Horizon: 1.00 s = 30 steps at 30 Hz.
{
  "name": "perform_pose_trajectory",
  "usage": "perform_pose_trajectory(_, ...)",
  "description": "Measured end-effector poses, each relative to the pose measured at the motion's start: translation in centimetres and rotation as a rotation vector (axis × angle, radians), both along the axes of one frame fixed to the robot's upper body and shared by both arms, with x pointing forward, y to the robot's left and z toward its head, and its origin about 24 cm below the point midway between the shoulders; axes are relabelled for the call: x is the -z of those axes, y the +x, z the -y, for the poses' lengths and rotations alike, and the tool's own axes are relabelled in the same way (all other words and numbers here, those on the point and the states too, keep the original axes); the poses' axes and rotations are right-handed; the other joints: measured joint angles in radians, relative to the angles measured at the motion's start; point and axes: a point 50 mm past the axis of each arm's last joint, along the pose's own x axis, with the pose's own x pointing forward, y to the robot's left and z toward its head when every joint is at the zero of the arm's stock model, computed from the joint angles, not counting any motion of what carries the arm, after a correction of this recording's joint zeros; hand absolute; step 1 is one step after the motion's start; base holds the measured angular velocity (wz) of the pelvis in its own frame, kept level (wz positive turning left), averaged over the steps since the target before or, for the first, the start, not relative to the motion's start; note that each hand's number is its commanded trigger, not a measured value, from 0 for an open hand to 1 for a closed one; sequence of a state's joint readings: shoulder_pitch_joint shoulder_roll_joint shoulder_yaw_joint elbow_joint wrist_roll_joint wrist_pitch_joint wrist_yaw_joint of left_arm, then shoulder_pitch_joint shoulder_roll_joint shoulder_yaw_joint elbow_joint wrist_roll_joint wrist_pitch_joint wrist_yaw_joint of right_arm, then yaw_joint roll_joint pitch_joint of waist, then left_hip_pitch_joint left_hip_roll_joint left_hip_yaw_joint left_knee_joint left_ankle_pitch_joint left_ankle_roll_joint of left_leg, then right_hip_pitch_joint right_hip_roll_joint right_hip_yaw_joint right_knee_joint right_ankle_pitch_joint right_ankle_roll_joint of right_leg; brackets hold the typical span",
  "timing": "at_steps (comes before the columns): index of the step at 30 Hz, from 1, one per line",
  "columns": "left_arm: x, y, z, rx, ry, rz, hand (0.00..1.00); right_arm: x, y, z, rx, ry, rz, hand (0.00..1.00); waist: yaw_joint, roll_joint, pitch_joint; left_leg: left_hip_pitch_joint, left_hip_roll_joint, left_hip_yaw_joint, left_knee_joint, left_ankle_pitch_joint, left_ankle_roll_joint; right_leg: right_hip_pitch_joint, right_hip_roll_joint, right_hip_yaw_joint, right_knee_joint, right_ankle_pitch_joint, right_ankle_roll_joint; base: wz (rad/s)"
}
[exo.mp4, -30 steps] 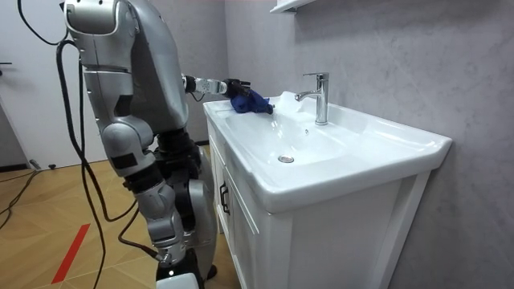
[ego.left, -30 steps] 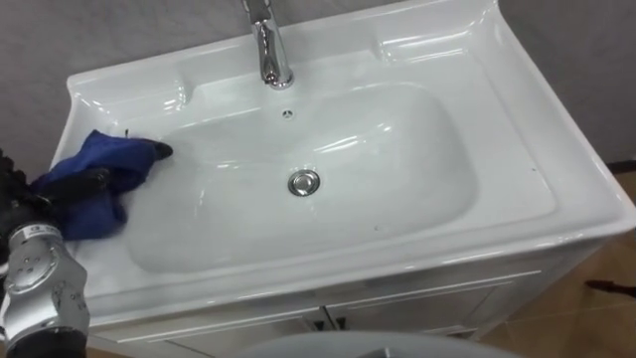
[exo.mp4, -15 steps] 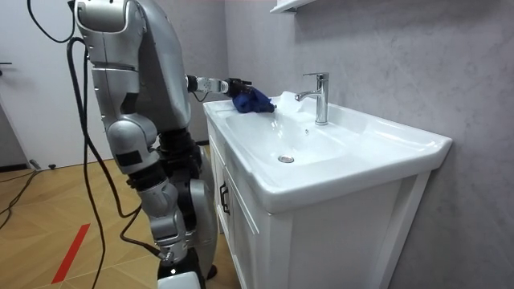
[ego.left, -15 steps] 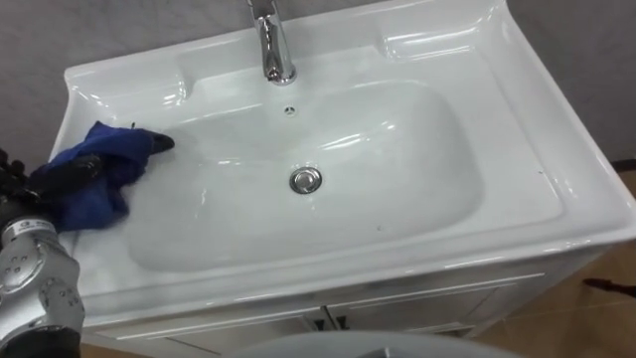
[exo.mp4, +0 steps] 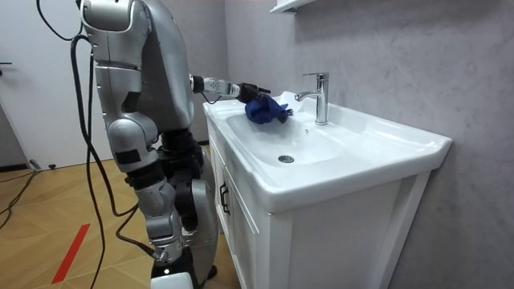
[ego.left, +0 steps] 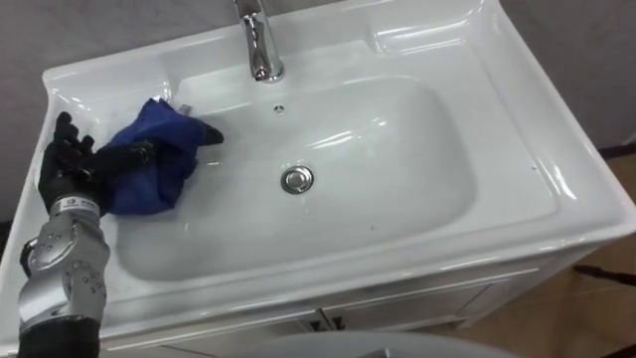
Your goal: Wipe basin
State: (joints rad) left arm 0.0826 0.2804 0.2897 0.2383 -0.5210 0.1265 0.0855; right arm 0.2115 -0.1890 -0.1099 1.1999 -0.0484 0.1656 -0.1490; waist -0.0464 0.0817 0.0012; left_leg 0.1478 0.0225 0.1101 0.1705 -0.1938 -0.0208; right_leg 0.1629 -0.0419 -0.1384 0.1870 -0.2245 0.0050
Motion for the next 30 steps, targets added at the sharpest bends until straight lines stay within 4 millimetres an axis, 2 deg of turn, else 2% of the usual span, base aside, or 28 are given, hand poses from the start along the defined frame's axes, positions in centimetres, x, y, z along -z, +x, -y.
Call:
perform_pose_trajectory(7,-0.3,0.3,0.4,0.032,-0.050,0.022,0.00,0.0,-0.4,0.0,0.005,0.001,-0.015,0.00,0.003,0.006,-0.0014,0.005,0.001,0.017,-0.006,0.000,0.000,-0.004,0.001,0.019,-0.001,0.000,0.000,-0.06)
perform_pose_trajectory(11,-1.2,0.7,0.8,0.055,-0.075,0.068,0.00,0.0,-0.4,0.0,0.003,0.001,-0.016,0.00,0.009,0.002,0.0026,0.008,0.001,0.021,-0.006,0.000,0.000,-0.004,0.001,0.024,0.000,0.000,0.000,-0.02)
perform_pose_trajectory(17,-1.8,1.0,1.1,0.086,-0.100,0.097,0.00,0.0,0.0,0.0,0.001,0.003,-0.008,0.00,0.014,0.003,0.0042,0.006,0.001,0.024,-0.005,0.000,0.000,-0.007,0.001,0.025,-0.001,0.000,0.000,-0.01)
perform_pose_trajectory(30,-1.8,1.1,1.4,0.103,-0.150,0.108,0.00,0.0,0.1,-0.1,0.004,0.020,-0.015,0.00,0.020,0.004,0.0016,0.011,0.001,0.025,-0.005,0.000,0.000,-0.004,0.002,0.025,0.000,0.000,0.000,0.00)
